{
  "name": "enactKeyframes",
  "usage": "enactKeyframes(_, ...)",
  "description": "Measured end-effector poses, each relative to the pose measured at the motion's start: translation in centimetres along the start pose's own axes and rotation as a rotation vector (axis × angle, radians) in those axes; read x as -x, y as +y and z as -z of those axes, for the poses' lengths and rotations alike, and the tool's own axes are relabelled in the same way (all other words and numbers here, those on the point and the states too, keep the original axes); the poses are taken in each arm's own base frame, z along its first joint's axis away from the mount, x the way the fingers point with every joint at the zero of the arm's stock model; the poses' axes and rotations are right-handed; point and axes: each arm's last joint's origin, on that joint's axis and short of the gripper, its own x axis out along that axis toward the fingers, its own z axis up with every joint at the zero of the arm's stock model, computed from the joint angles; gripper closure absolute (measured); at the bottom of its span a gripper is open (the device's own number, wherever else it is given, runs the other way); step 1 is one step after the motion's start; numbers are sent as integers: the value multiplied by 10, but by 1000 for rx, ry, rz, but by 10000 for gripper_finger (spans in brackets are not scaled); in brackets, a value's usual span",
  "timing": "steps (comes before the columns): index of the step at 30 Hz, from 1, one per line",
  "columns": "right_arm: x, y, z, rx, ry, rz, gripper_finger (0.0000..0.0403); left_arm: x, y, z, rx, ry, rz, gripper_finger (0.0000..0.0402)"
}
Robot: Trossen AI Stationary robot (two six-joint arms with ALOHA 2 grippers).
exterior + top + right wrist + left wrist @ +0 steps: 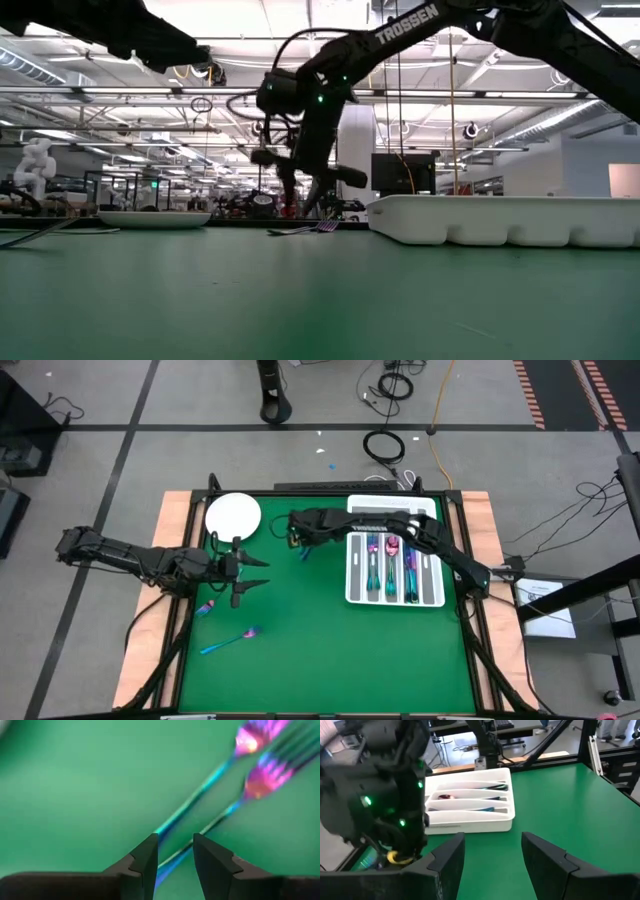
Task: Sort silverware
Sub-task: Put the blue fork into the white cutlery tray
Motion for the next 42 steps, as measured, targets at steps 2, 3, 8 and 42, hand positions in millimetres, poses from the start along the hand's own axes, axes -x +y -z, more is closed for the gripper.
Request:
enactKeyframes(2, -8, -3, 3, -38, -4, -5, 289, 0, 0, 0, 0, -1, 1, 204)
enactKeyframes(3, -13, -4, 2, -53, -17, -25, 289, 0, 0, 0, 0, -2, 1, 204)
enactKeyframes(8, -27, -9, -3, -99, -62, -84, 289, 0, 0, -2, 3, -17, 0, 204)
enactKeyframes(42, 5, -4, 2, -114, -94, 8, 289, 3, -9, -6, 16, -31, 64, 204)
